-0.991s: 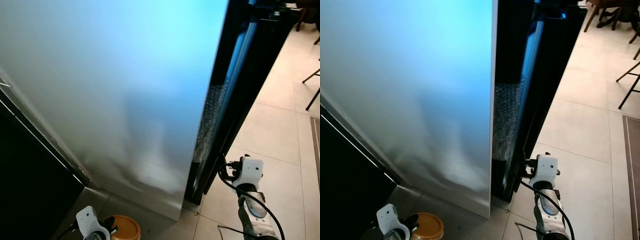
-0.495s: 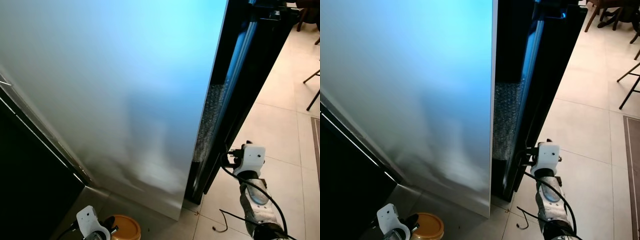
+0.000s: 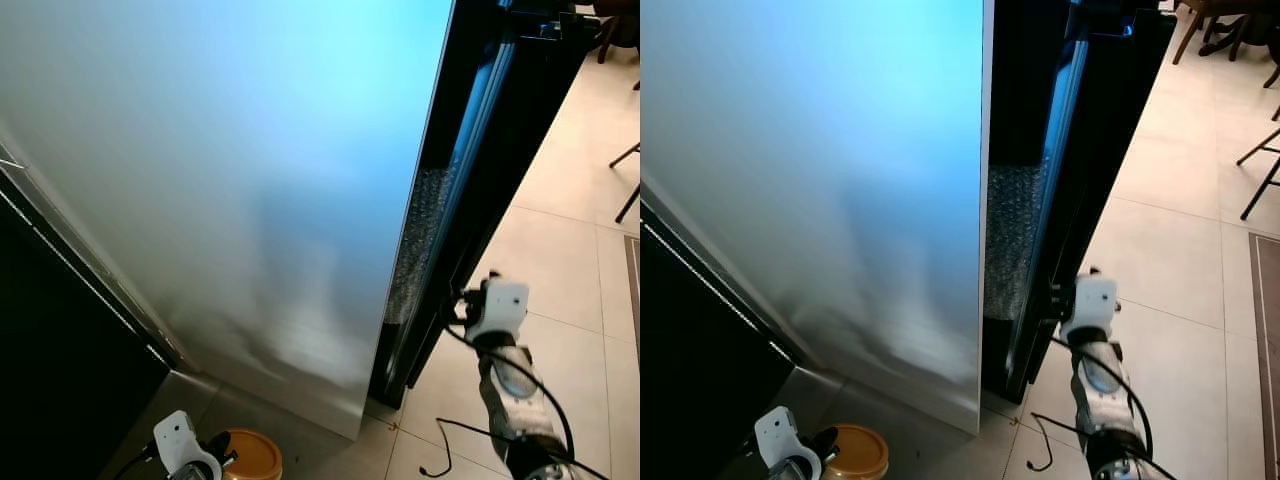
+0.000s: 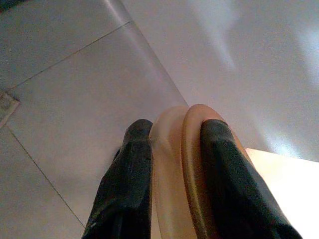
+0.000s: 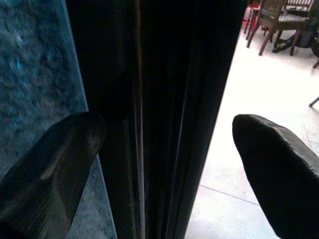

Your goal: Restocking fridge

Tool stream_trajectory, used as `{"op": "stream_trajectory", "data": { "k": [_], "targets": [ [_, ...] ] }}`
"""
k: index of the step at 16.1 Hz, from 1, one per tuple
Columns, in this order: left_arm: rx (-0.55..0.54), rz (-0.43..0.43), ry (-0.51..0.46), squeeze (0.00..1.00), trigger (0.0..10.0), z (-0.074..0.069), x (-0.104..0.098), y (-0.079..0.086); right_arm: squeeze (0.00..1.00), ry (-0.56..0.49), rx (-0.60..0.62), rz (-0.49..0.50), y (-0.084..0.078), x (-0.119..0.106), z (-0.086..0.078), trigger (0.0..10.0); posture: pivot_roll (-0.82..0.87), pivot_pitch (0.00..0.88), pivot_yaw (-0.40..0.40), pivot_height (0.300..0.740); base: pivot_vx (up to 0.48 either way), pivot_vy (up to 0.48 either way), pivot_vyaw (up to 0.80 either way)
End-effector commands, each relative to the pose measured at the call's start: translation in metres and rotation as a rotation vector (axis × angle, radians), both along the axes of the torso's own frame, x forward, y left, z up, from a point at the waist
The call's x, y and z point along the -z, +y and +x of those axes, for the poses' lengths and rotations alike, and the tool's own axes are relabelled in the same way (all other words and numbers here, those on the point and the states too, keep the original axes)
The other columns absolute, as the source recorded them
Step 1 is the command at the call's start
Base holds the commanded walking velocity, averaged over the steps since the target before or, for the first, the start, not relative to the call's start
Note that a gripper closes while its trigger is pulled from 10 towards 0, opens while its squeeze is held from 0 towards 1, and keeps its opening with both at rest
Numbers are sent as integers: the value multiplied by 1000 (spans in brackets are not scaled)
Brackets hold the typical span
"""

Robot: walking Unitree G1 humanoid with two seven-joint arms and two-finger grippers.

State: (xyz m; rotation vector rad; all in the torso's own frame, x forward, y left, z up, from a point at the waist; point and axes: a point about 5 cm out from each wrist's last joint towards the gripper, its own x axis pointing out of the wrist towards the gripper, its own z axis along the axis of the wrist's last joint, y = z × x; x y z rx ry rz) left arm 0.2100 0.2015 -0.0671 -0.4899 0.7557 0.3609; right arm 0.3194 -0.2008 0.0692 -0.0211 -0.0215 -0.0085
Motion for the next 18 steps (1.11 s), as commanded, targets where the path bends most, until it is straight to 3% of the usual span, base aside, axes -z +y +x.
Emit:
{"op": "stream_trajectory", "data": {
  "k": [1,6,13,18],
  "targets": [
    [-1,4,8,0,10000,-2,1,1,0,23,-21,5,1,2,1,10000,-111,88,58,740,0,0,0],
    [1,1,7,0,10000,-1,1,-1,0,13,-42,-3,-1,-5,6,10000,-113,87,57,740,0,0,0],
    [4,1,6,0,10000,0,1,-2,0,-49,29,-32,-20,-22,13,10000,-116,83,57,740,0,0,0],
    [2,2,7,0,10000,-1,1,-2,0,-27,121,-45,-29,-7,-3,10000,-115,74,54,740,0,0,0]
  ]
}}
